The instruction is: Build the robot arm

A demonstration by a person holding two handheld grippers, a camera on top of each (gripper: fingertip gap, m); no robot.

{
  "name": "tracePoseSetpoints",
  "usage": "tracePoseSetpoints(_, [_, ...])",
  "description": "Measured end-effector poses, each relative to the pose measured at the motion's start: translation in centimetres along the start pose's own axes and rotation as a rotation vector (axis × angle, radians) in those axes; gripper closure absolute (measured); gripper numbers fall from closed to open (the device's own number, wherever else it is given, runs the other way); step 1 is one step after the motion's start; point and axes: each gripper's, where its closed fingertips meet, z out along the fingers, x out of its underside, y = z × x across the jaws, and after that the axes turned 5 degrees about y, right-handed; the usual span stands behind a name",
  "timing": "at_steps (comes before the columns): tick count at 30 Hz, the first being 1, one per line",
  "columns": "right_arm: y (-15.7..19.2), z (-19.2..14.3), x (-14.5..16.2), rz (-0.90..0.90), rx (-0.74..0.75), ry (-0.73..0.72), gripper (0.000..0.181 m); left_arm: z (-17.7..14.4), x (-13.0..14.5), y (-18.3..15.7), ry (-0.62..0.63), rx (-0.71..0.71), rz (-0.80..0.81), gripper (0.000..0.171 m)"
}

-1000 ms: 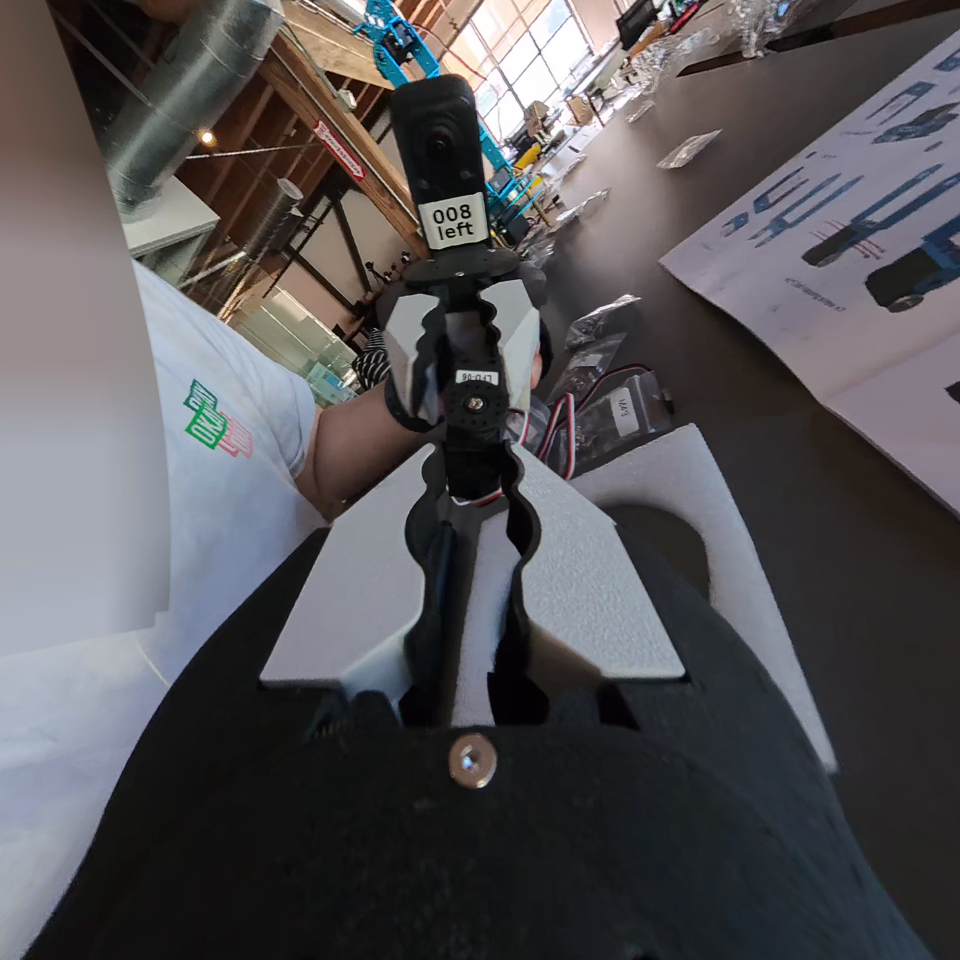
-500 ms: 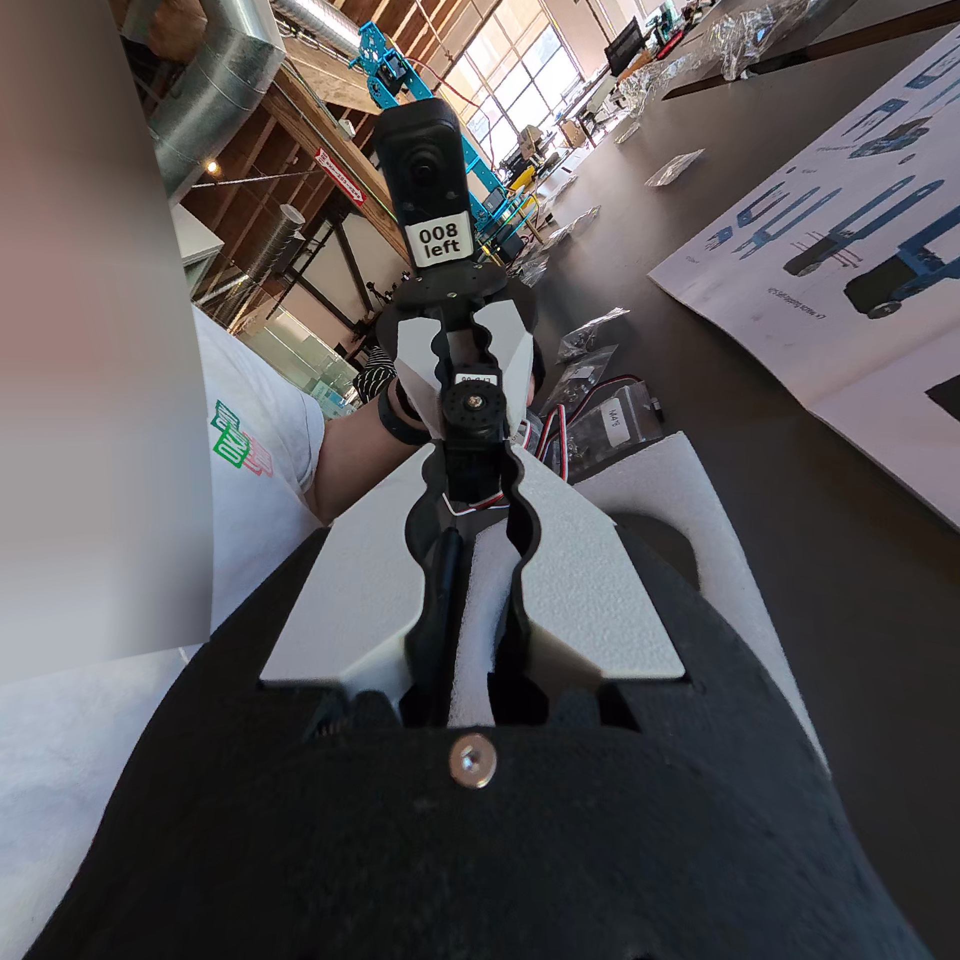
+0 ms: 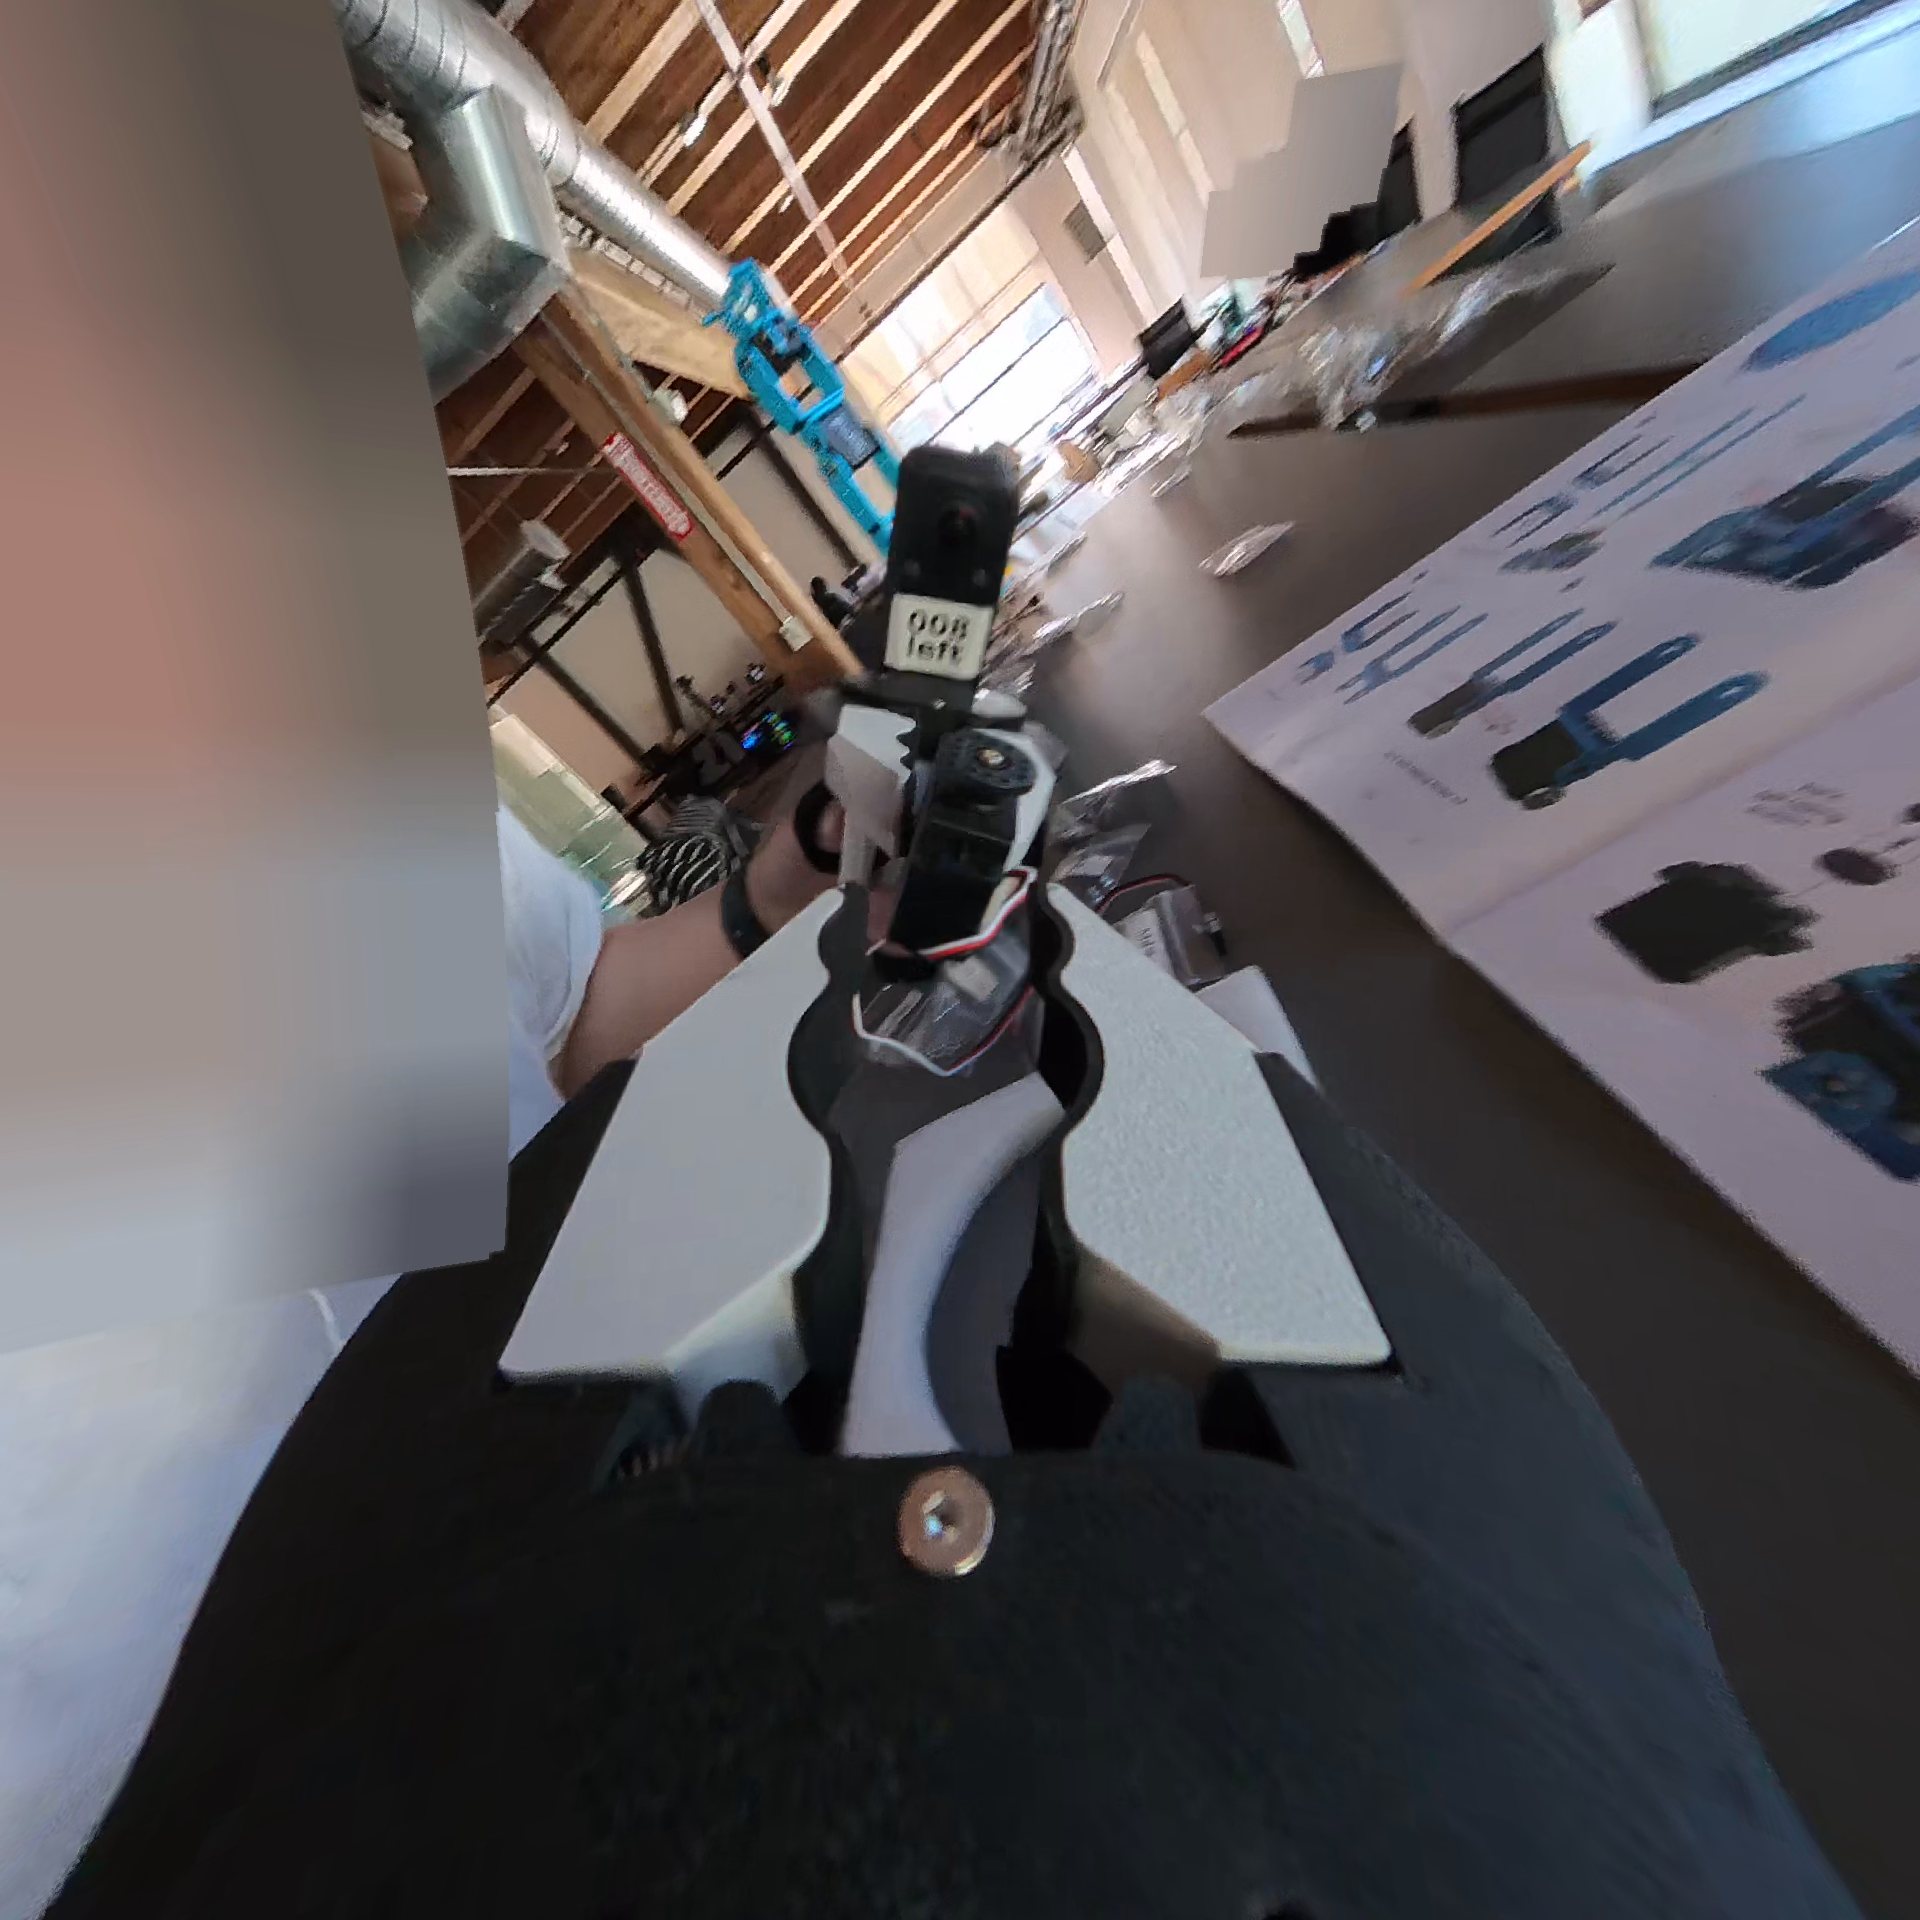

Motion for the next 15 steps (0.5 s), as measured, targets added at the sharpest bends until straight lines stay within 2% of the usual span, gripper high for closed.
tracePoseSetpoints(6, [-5.3,-4.1,-1.8,0.012,0.333,-0.123,0.158,-0.5,-0.5,0.4,-0.032,-0.011,-0.013,0.152])
tracePoseSetpoints(10, [-6.0,-5.6,-2.7,0.039,0.354,-0.208,0.167,-0.5,-0.6,0.5,-0.035,-0.045,0.035,0.152])
tracePoseSetpoints(15, [-6.1,-5.9,-2.8,0.036,0.365,-0.215,0.171,-0.5,-0.6,0.5,-0.03,-0.067,0.067,0.152])
